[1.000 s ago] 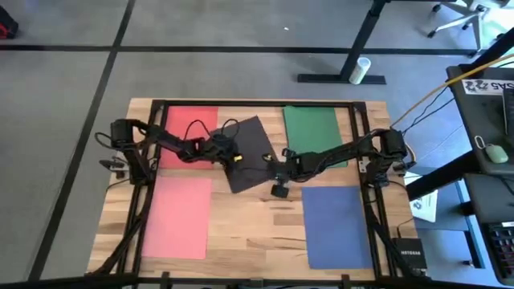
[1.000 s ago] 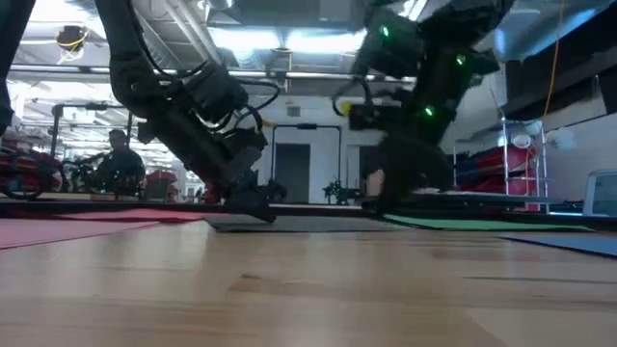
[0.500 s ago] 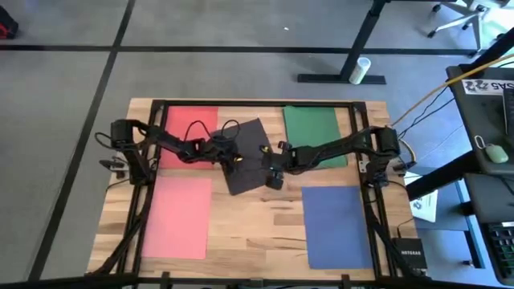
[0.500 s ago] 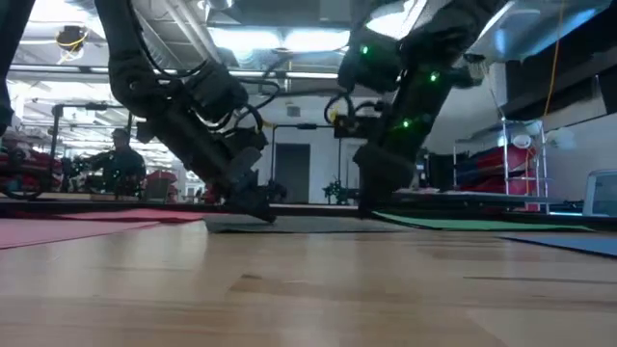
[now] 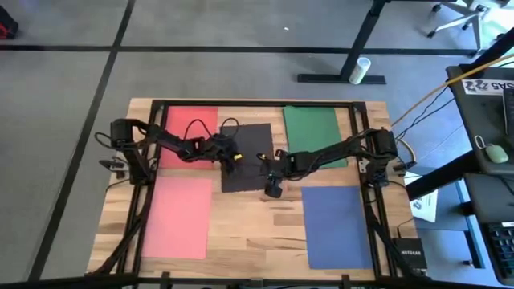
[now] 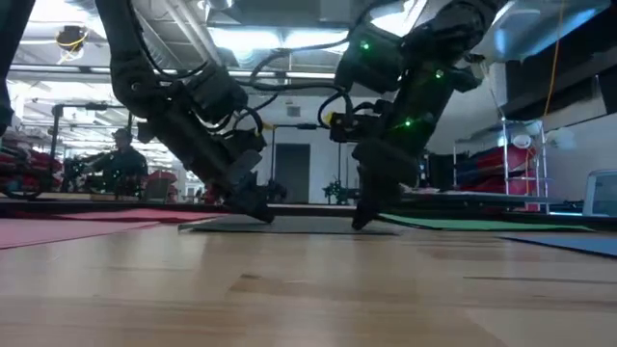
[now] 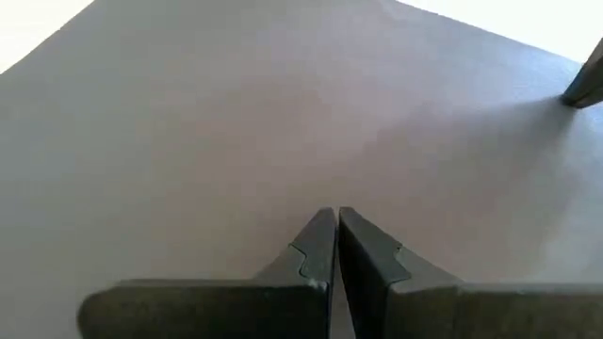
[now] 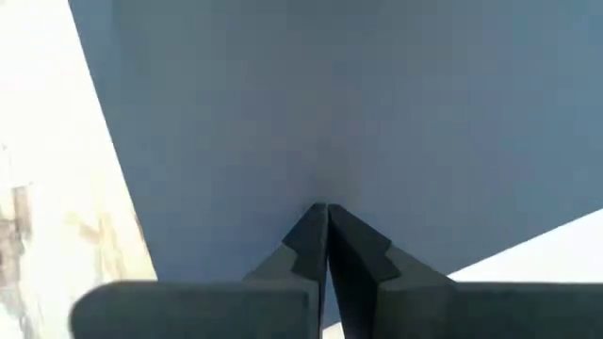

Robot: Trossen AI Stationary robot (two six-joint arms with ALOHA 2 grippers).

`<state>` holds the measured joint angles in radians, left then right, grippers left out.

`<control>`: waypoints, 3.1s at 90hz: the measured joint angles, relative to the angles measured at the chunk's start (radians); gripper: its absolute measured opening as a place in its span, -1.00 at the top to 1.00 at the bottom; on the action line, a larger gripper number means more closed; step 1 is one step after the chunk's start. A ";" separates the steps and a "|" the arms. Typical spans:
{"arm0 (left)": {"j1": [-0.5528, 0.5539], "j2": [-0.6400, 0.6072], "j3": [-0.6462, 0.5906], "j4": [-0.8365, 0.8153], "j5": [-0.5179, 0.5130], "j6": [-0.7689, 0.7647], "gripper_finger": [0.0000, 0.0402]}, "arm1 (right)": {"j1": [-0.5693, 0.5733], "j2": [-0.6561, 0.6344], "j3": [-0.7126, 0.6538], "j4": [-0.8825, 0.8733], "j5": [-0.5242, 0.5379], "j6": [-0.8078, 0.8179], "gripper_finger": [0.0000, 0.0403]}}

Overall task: Organize paper
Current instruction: Put the black paper on the bottom center of the table

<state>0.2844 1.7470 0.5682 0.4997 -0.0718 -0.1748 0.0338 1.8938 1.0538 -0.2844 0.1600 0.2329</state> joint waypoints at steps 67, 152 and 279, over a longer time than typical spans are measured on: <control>-0.125 -0.167 0.005 -0.390 -0.070 -0.021 1.00 | -0.002 -0.008 0.046 -0.013 0.003 -0.030 1.00; 0.078 -0.166 0.005 -0.327 -0.074 0.165 1.00 | 0.000 0.038 0.047 0.062 -0.084 -0.027 1.00; 0.027 -0.096 0.011 -0.275 -0.065 0.141 1.00 | -0.111 0.042 0.005 0.311 0.112 -0.134 1.00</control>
<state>0.3112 1.6512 0.5797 0.2242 -0.1368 -0.0339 -0.0769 1.9354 1.0588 0.0269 0.2722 0.0986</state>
